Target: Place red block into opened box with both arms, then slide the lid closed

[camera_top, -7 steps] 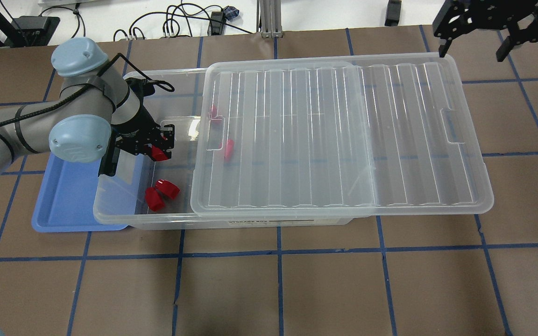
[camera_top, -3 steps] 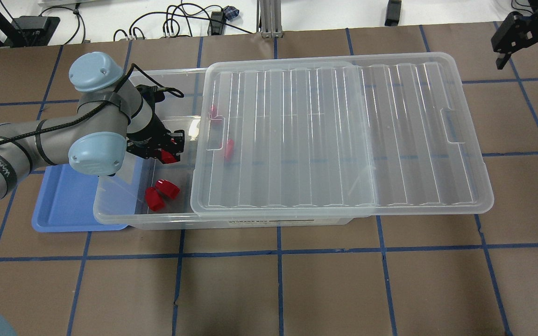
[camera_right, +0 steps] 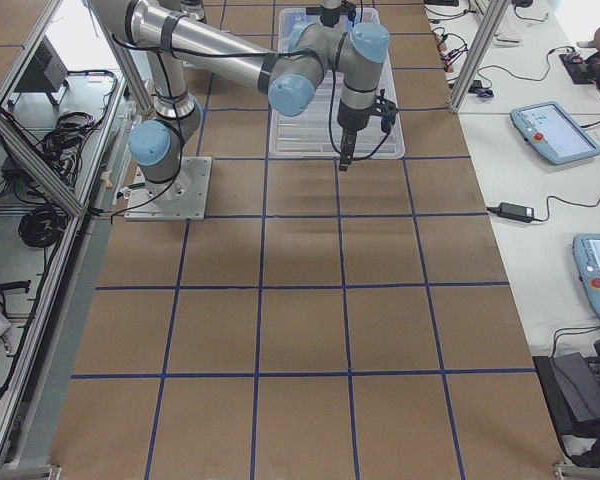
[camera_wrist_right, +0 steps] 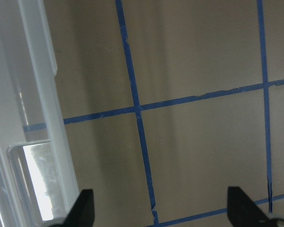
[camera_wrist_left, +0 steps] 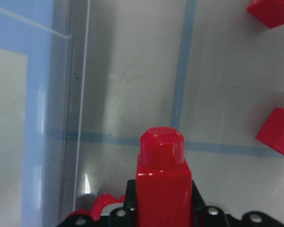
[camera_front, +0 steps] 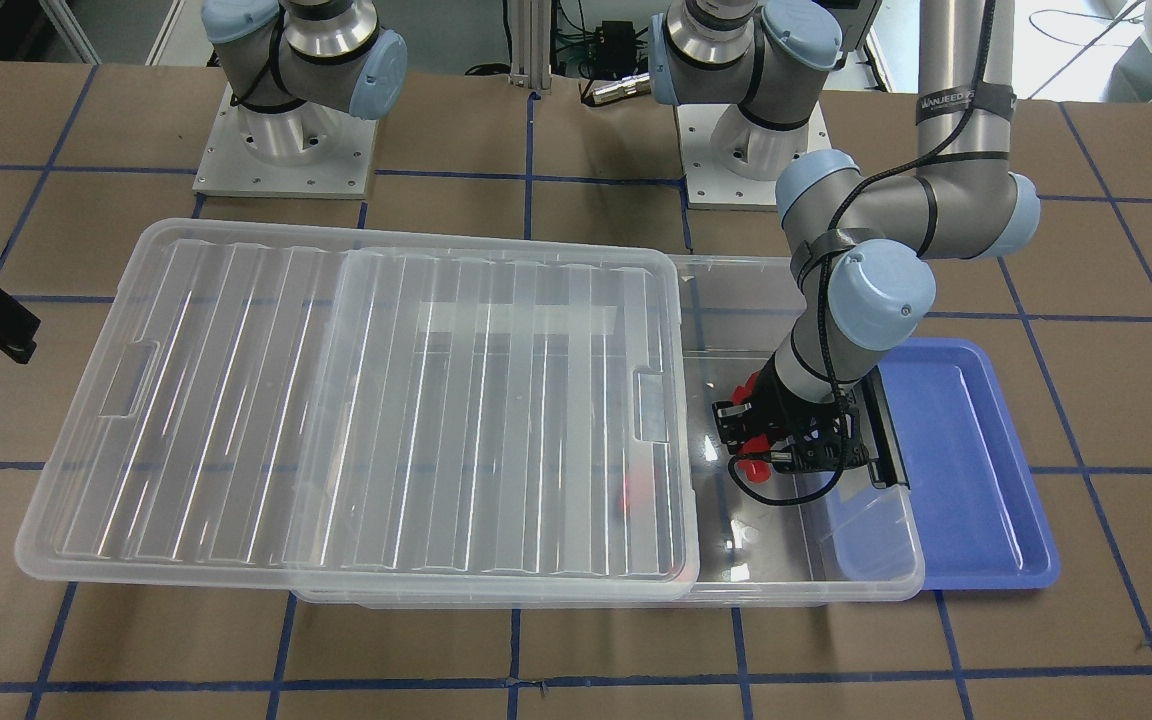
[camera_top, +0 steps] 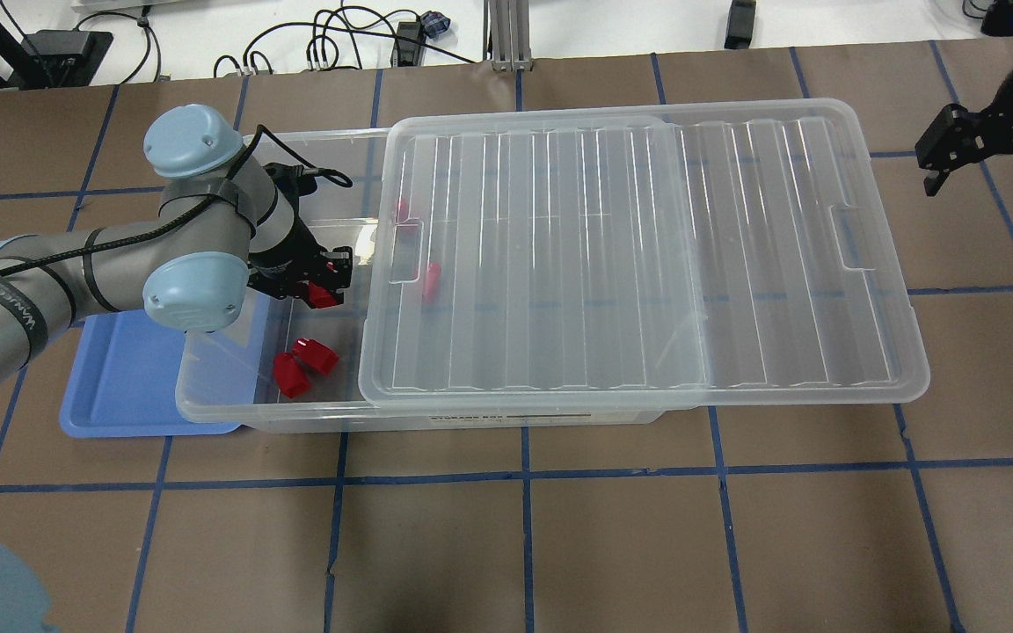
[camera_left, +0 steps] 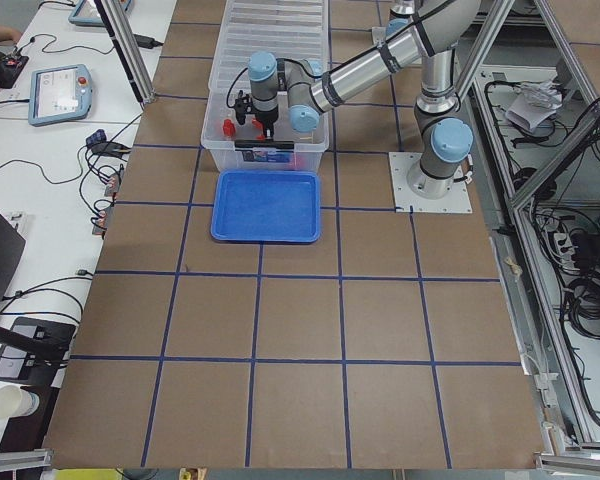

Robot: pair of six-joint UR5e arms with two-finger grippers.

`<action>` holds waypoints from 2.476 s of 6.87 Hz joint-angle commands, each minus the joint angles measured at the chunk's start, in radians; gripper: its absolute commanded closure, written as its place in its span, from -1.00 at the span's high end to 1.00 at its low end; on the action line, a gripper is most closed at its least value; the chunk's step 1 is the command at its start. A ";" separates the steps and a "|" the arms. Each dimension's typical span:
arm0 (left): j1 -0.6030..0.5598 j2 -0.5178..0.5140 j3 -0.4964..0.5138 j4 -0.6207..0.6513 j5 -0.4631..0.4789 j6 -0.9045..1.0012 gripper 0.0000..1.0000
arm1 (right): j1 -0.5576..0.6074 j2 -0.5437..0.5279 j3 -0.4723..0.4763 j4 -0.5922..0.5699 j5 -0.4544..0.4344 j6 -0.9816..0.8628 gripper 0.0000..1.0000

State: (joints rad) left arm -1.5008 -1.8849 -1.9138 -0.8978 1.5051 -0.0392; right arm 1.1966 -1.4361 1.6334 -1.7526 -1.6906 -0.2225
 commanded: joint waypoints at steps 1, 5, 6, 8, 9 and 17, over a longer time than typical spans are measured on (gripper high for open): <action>-0.004 0.006 0.048 0.041 0.003 -0.002 1.00 | -0.009 -0.007 0.101 -0.101 -0.004 -0.069 0.97; -0.019 0.133 0.324 -0.489 0.029 -0.025 1.00 | -0.011 -0.003 0.143 -0.108 -0.003 -0.078 0.97; -0.041 0.179 0.420 -0.639 0.047 -0.042 1.00 | 0.000 -0.012 0.144 -0.099 0.009 -0.080 0.97; -0.059 0.300 0.473 -0.785 0.043 -0.071 1.00 | 0.075 -0.007 0.143 -0.100 0.015 -0.067 0.97; -0.059 0.343 0.461 -0.785 0.041 -0.059 1.00 | 0.115 -0.007 0.141 -0.107 0.032 -0.061 0.96; -0.053 0.339 0.398 -0.725 0.046 -0.059 1.00 | 0.336 -0.014 0.122 -0.159 0.078 -0.001 0.94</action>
State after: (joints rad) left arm -1.5539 -1.5414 -1.5188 -1.6268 1.5508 -0.0982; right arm 1.5302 -1.4486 1.7615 -1.9083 -1.6069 -0.2246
